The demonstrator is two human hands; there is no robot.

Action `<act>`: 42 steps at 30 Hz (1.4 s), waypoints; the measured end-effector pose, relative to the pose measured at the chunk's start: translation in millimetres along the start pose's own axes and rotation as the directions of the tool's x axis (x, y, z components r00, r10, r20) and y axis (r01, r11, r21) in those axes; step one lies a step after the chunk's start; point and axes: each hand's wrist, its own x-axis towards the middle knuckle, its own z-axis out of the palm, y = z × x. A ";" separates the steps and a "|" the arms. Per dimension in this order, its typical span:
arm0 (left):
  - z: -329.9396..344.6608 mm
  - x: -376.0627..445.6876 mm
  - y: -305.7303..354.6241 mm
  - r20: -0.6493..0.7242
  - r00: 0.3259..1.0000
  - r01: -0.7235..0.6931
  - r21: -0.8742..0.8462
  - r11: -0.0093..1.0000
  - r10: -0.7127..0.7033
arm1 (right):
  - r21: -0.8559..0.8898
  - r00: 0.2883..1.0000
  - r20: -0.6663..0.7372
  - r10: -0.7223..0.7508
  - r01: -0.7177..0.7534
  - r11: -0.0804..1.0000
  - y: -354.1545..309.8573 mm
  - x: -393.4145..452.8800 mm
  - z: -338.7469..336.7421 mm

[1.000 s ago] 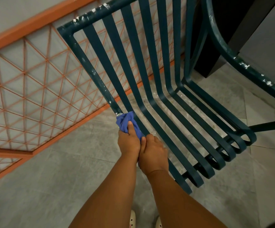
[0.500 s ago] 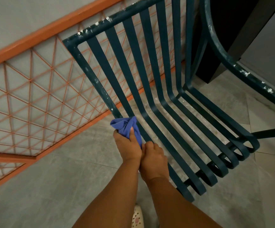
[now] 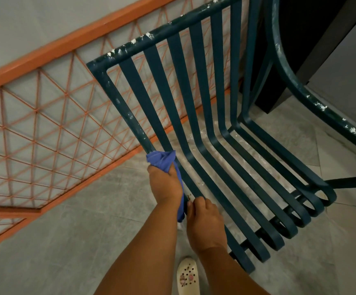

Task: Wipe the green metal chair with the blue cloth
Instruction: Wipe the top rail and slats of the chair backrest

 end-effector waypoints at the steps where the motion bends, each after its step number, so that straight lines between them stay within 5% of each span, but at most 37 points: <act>1: -0.4 1.1 -1.2 0.006 1.000 0.023 0.024 0.999 -0.023 | -0.008 1.000 0.015 0.008 -0.007 1.000 -0.6 0.4 0.4; 4: -2.8 4.0 -4.5 -0.006 0.998 0.058 0.067 0.996 -0.058 | -0.031 1.000 0.021 0.014 -0.013 0.999 -4.1 1.9 -0.7; 11: 1.2 8.9 -8.4 -0.037 0.987 0.147 -0.158 0.976 -0.154 | -0.032 1.000 0.024 -0.015 0.015 0.999 -24.1 40.1 -19.3; 15: -5.7 15.9 -8.6 0.039 0.996 -0.063 -0.301 0.952 0.078 | 0.071 0.984 0.023 -0.175 0.173 0.982 -43.8 66.8 -10.2; 18: -7.7 23.6 -8.4 0.057 0.989 -0.121 -0.241 0.963 0.139 | 0.014 0.981 0.059 -0.185 0.184 0.983 -39.7 67.9 -1.5; 25: -7.2 18.4 0.5 -0.036 0.991 0.120 -0.151 0.981 -0.127 | -0.009 0.976 -0.028 -0.217 0.217 0.976 -39.8 62.7 2.5; 31: -7.1 28.3 -2.3 0.037 0.995 -0.082 -0.146 0.986 0.089 | -0.024 0.979 -0.042 -0.200 0.200 0.980 -36.7 65.5 7.1; 36: -6.5 31.4 6.4 -0.046 0.999 -0.025 -0.178 0.984 0.017 | 0.001 0.976 -0.018 -0.216 0.216 0.976 -38.5 63.2 3.2; 42: -5.6 47.5 0.0 0.041 0.986 0.168 -0.276 0.946 -0.163 | -0.044 0.973 0.001 -0.232 0.232 0.972 -41.0 63.7 2.0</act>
